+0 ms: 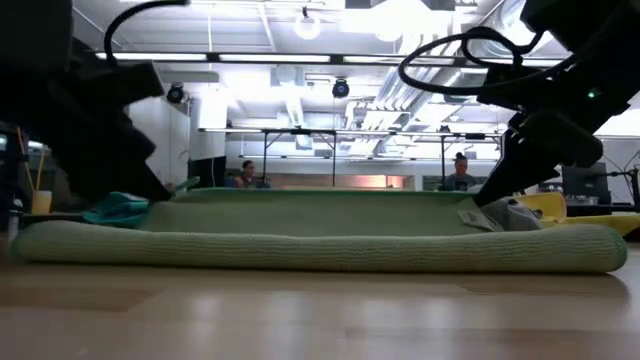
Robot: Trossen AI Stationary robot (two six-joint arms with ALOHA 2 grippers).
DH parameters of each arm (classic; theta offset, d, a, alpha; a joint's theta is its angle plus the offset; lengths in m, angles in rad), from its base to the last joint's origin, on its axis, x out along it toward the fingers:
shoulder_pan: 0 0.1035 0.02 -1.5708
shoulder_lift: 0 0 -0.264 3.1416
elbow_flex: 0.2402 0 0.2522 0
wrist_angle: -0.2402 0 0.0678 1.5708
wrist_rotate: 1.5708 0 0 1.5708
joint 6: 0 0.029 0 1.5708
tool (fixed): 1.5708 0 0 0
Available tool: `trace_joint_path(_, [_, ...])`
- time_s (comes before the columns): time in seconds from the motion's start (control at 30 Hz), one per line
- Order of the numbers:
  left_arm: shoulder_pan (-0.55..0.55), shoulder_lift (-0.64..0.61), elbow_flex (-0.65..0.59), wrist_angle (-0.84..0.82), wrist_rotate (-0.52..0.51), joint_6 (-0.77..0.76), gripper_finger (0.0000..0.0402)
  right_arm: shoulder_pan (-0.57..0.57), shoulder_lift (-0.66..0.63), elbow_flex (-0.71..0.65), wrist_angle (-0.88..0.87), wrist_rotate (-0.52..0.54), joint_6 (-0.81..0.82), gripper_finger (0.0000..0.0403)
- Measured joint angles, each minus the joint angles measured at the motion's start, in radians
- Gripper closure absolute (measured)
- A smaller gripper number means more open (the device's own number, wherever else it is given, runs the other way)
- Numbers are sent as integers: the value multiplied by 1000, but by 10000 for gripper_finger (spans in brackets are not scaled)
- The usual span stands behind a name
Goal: Fold microfiber towels
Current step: Fold the green microfiber cloth
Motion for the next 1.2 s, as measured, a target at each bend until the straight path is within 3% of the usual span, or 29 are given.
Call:
trace_joint_path(0.4, [53,55,1,0,-26,2,401,-29,0,0,0,-10,8,403])
trace_joint_path(0.83, [64,55,1,4,11,71,401,-29,0,0,0,-41,-4,397])
trace_joint_path(1.0, [80,54,0,0,56,144,391,-29,1,0,-5,-33,-27,345])
trace_joint_path(1.2, [113,37,9,-13,61,248,345,-29,1,5,-14,35,-81,265])
